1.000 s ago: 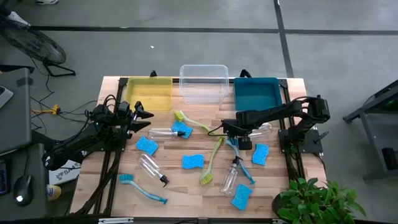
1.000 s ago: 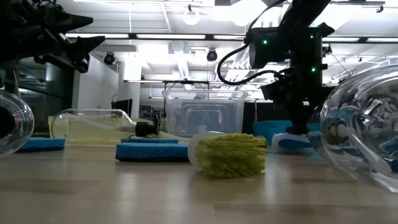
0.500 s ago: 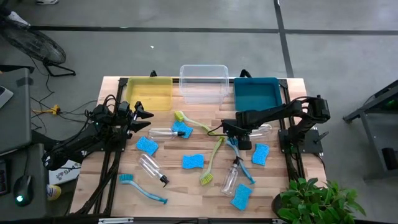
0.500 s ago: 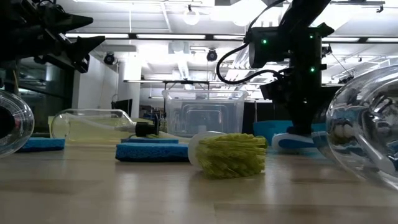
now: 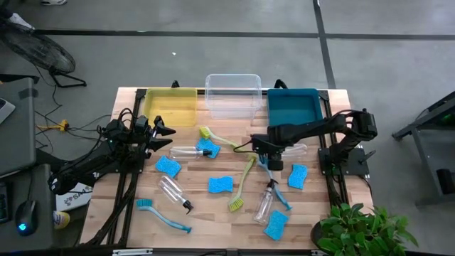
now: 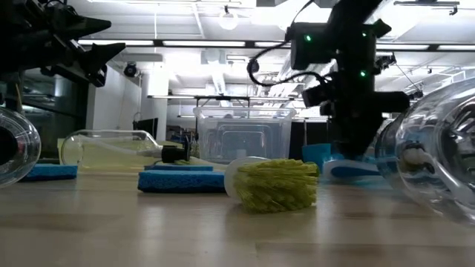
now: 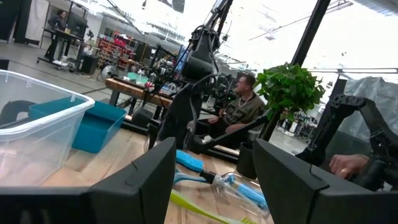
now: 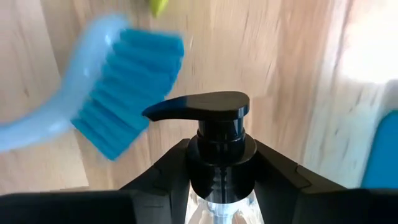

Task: Pick & Place Kitchen Sink Supplies
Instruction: Put the transparent spray bottle into the blue bin

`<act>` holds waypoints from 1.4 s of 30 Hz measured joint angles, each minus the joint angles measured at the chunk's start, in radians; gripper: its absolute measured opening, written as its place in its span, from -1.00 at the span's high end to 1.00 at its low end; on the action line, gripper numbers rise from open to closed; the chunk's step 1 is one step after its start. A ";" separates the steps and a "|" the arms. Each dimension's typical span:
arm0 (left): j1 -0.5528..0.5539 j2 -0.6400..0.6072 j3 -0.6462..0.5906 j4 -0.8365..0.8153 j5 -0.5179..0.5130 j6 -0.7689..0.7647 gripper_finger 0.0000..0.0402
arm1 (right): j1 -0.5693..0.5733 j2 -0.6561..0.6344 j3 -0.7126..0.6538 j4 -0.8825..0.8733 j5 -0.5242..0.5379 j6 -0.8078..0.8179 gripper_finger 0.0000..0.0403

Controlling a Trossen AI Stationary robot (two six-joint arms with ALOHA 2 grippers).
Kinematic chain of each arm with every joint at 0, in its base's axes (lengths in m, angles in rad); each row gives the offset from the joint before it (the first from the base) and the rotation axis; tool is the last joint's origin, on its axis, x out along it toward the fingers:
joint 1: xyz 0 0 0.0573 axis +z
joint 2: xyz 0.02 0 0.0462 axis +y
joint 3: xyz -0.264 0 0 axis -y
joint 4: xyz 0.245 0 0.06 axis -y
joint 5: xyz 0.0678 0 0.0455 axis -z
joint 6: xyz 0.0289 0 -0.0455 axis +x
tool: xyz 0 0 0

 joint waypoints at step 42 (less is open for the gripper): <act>0.000 0.000 0.000 0.000 0.000 0.000 -0.04 | 0.000 -0.671 -0.614 1.354 1.021 -0.020 0.33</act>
